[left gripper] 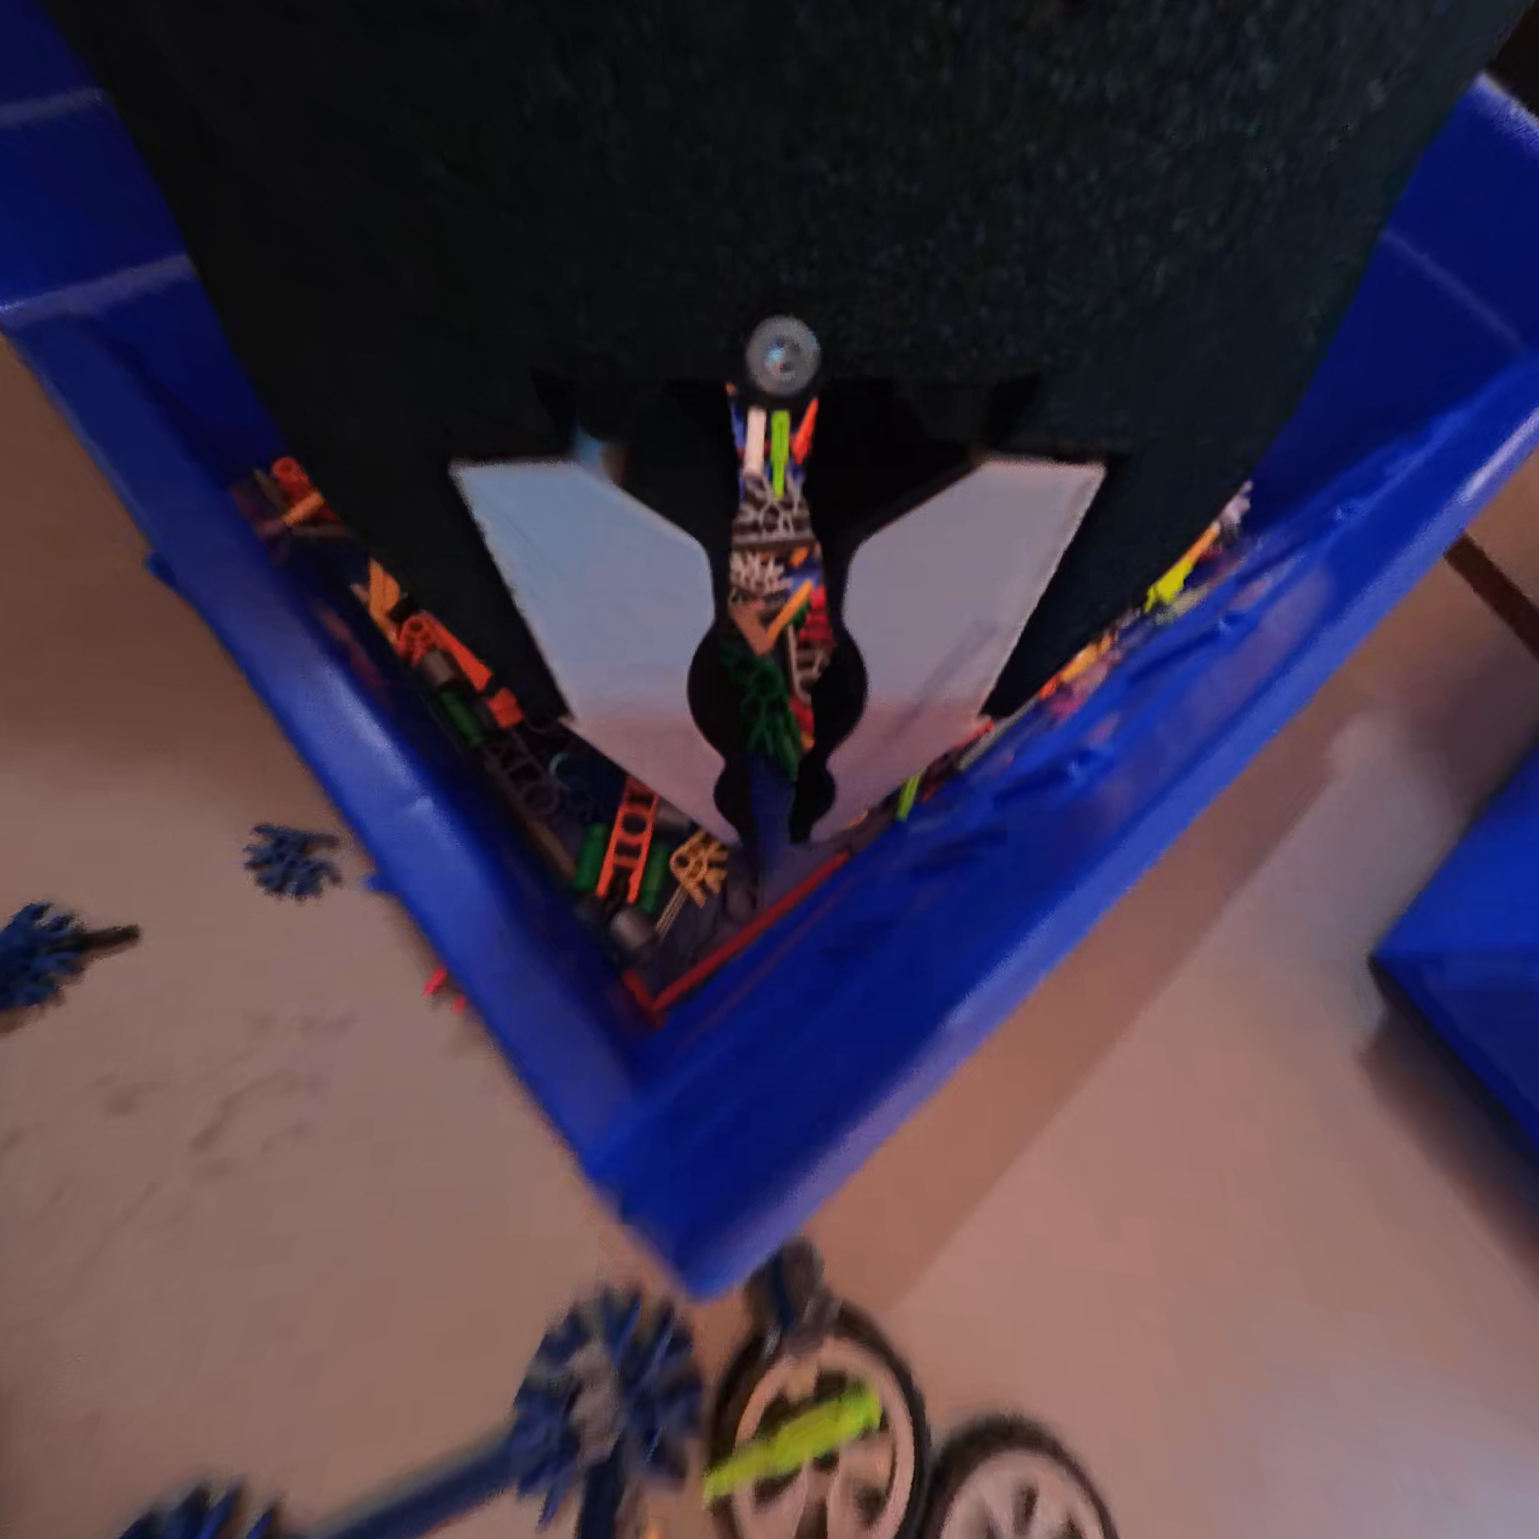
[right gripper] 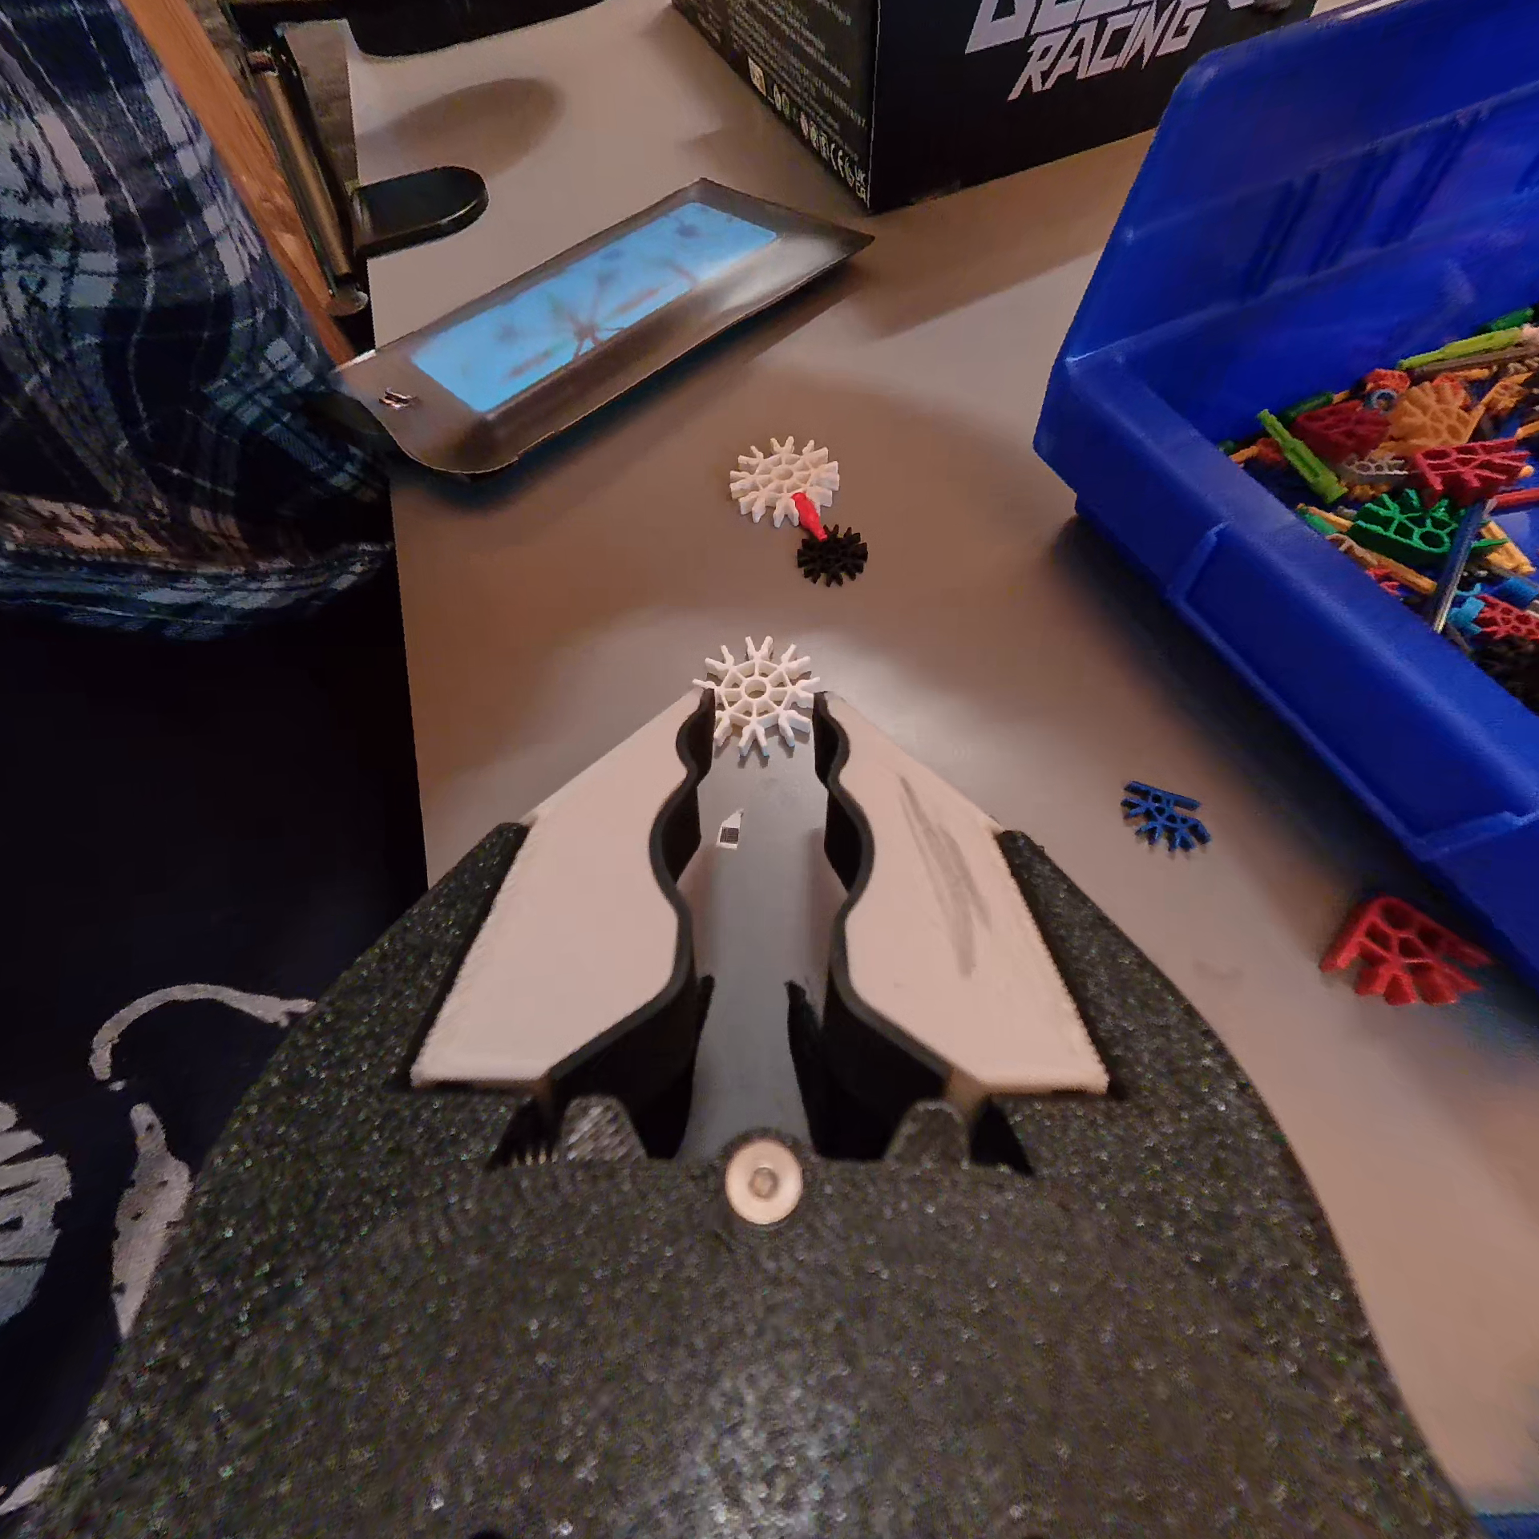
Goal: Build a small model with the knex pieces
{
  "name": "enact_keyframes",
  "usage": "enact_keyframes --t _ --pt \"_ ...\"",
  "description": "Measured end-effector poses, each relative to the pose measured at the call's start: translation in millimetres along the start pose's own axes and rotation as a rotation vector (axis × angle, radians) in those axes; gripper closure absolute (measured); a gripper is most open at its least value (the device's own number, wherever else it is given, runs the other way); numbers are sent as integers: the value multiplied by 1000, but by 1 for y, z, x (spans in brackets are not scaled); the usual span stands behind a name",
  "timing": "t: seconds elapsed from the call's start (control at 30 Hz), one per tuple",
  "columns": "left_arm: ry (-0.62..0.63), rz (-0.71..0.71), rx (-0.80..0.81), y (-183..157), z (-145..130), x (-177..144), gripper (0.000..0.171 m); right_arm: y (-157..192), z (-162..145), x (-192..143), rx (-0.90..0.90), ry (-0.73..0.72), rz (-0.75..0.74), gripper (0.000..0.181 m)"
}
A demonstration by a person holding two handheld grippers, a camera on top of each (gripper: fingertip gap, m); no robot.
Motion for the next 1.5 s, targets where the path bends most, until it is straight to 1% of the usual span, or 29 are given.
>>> enact_keyframes --t 0.07,0.13,0.17,0.2,0.23,0.3,0.37,0.4,0.43,0.47,0.5,0.57,0.67,0.7,0.8,0.83,0.87,0.93,1.0,1.07,1.23,1.33,1.43,1.5 --pt "-45 -4 34 -2 10 4 159 0 0 0 2 -1 1 158" --pt "-40 -37 46 -5 11 12 157 0 0 0 2 -2 2 158" --pt "-30 -52 46 -6 9 16 153 0 0 0 2 -3 1 158" --pt "-26 -74 37 -8 7 19 148 0 0 0 2 -2 1 158" --pt "-51 -91 11 -8 8 19 148 0 0 0 1 -3 2 158" --pt "-51 -114 -28 -7 6 19 144 0 0 0 3 -4 6 158" --pt "0 -105 -50 -4 1 18 141 0 0 -1 7 -8 10 158" --pt "34 -109 -50 -4 -3 16 143 0 0 -1 9 -9 13 158" --pt "111 -123 -61 -5 -13 15 142 0 0 -1 11 -11 15 158" --pt "138 -142 -74 -7 -17 13 145 0 0 -1 12 -12 16 158" --pt "148 -121 -54 -5 -19 10 144 0 0 -1 13 -14 17 158" --pt "85 -108 -44 -4 -12 7 144 0 1 -2 14 -15 20 158" --pt "-45 -86 -29 -2 6 4 141 0 1 -2 16 -16 24 158" --pt "-60 -89 -33 -1 10 5 143 0 1 -2 17 -17 24 158" --pt "-18 -80 20 -3 6 16 145 -1 1 -2 19 -18 24 158" --pt "-8 -68 38 -3 5 19 149 -1 1 -2 18 -18 24 158" --pt "-8 -58 50 -3 6 21 152 -1 1 -2 17 -18 24 158" --pt "-8 -53 63 -2 7 22 153 -1 1 -2 19 -18 26 158" --pt "-14 -37 75 -1 6 23 158 -1 1 -2 21 -21 29 158" --pt "-25 -42 77 -3 7 24 168 -1 1 -2 22 -22 30 158" --pt "-15 -28 114 -7 5 22 170 -1 1 -1 22 -21 30 158" --pt "-27 -1 111 -5 5 15 170 -1 1 -1 21 -21 29 158" --pt "-76 44 89 -2 10 -4 170 -1 1 -1 19 -22 29 158" --pt "-76 82 94 -1 11 -18 170 -2 1 -1 20 -25 28 158"
Point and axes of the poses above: each gripper's, where its closed fingertips meet, x out along the fingers, z out of its top, y = z × x across the jaws, the point moved 4 cm from there along -x, back along the fingers, and after that the axes turned 5 degrees about -y, right-handed, at the moved point
